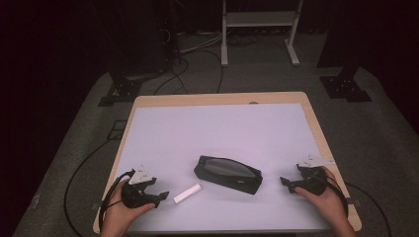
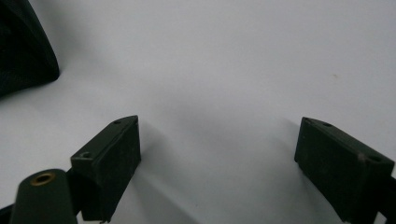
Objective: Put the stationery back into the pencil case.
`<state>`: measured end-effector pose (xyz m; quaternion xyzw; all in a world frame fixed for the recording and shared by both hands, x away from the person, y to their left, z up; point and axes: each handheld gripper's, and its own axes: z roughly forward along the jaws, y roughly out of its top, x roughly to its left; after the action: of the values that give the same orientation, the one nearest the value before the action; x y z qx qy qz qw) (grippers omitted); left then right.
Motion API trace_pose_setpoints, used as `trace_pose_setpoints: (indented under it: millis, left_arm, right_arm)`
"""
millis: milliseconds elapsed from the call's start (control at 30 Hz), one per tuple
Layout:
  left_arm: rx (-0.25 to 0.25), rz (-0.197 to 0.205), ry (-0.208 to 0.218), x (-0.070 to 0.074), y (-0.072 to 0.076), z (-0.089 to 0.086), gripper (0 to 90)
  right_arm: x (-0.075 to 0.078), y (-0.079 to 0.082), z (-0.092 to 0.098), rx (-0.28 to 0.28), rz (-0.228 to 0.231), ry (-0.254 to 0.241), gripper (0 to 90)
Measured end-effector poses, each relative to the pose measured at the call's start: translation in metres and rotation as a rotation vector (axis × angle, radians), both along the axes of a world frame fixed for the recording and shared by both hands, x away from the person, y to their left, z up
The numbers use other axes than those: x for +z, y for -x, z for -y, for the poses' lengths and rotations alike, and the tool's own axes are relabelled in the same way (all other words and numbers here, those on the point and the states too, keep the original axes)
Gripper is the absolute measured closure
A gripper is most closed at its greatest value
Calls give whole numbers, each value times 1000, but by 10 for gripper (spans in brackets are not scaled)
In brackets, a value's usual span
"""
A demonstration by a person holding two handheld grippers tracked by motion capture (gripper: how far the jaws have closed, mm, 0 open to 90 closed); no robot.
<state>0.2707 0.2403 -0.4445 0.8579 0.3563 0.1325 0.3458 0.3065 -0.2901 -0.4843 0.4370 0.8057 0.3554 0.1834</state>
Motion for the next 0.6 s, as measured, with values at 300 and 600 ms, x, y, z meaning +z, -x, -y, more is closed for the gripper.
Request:
trace_pose_setpoints:
  millis: [300, 600]
  left_arm:
    - [-35, -25, -20, 7, -3, 15, 324]
    - [-75, -44, -30, 11, -5, 34, 371]
  right_arm:
    - [0, 0, 0, 0, 0, 0, 131]
    - [0, 0, 0, 0, 0, 0, 130]
